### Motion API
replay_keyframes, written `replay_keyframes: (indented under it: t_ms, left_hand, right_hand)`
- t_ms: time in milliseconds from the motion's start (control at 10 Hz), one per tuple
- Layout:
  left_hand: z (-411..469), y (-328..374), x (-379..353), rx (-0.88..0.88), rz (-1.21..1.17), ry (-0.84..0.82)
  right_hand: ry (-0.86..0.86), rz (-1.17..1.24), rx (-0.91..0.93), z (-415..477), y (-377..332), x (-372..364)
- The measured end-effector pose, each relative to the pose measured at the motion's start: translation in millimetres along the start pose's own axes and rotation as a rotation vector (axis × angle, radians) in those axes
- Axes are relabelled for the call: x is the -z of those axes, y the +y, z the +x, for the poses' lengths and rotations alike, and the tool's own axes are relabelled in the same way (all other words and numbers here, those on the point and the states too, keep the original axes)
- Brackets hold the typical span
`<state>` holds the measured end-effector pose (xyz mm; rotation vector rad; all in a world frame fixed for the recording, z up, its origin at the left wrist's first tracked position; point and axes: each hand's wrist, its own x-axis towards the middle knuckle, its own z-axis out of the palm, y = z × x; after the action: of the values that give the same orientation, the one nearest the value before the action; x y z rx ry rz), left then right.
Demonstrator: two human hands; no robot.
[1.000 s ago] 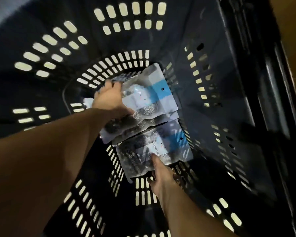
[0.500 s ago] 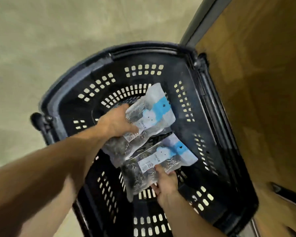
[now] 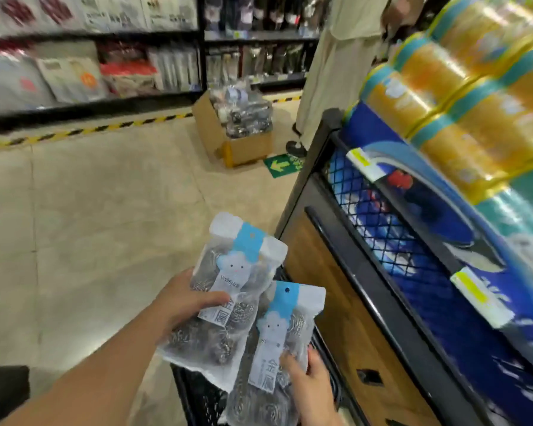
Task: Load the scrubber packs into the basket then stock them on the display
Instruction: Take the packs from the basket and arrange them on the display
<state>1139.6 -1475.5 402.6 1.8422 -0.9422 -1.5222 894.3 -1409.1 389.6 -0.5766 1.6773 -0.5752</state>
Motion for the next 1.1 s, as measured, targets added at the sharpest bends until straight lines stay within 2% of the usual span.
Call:
replay_keyframes:
  t_ms: [100, 200, 300, 400, 500, 600, 700, 900, 1100]
  left_hand:
    - [-54.2, 72.6, 9.9, -0.080, -0.131, -0.005]
    - [-110.3, 144.4, 6.7, -0.177, -0.193, -0.037]
    - [-170.9, 211.9, -15.3, -0.304, -0.214, -0.074]
    - [-230.6, 270.8, -55.4, -0.406, -0.181, -0.141]
    - [-295.2, 319.6, -122.7, -0.517, -0.148, -0.200]
    - [-349.7, 356.0, -206.1, -0.616, -0.151, -0.294]
    - [-387.5, 377.5, -292.9, -0.673, -0.136, -0.368]
    - [-434.4, 404.1, -441.2, -0.721, -0.027, -0.594]
    - [-438.2, 419.3, -545.2, -0.648, 0.060, -0.680]
  right_hand:
    - [0.062, -0.005, 0.201, 76.1, -16.5, -23.5]
    - [0.210, 0.076, 0.671, 195.9, -87.2, -77.1]
    - [0.065, 0.105, 0.524, -78.5, -161.9, 69.8]
    - [0.073, 0.265, 0.573, -234.8, -162.4, 188.8]
    - [0.199, 0.135, 0.617, -279.2, -165.8, 278.6]
    - [0.244, 0.194, 0.742, -316.6, -154.7, 371.1]
    - [0.339, 0.272, 0.745, -340.4, -136.2, 462.9]
    - [0.571, 0.474, 0.768, -384.5, -86.2, 614.5]
    - [0.761, 0.550, 0.670, -391.5, -49.1, 711.5]
